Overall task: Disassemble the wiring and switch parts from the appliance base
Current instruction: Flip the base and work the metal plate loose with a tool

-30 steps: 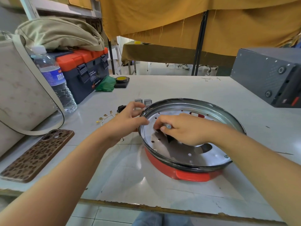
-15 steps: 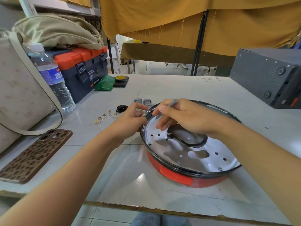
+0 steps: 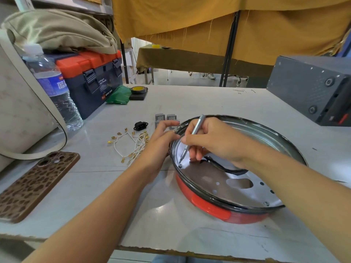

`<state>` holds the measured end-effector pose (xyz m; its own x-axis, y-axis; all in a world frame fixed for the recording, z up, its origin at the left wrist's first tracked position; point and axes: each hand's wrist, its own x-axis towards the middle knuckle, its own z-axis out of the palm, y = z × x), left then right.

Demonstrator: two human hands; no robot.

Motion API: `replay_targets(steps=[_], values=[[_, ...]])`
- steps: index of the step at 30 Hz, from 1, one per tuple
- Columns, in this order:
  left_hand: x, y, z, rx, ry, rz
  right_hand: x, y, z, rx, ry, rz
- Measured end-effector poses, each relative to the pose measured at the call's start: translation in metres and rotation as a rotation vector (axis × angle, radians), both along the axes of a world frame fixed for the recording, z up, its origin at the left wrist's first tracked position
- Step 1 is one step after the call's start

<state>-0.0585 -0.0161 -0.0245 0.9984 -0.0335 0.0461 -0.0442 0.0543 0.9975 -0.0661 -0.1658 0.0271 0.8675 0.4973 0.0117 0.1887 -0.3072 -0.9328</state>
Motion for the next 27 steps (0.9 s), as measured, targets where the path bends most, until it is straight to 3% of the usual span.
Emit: replay_targets(steps=[16,27], values=[[0.005,0.002,-0.008,0.035,-0.043,-0.015,-0.001,0.000,-0.003,-0.064,-0.094,0.026],[0.005,0.004,-0.009,0.046,-0.069,-0.050,-0.009,0.005,0.001,-0.177,-0.348,0.020]])
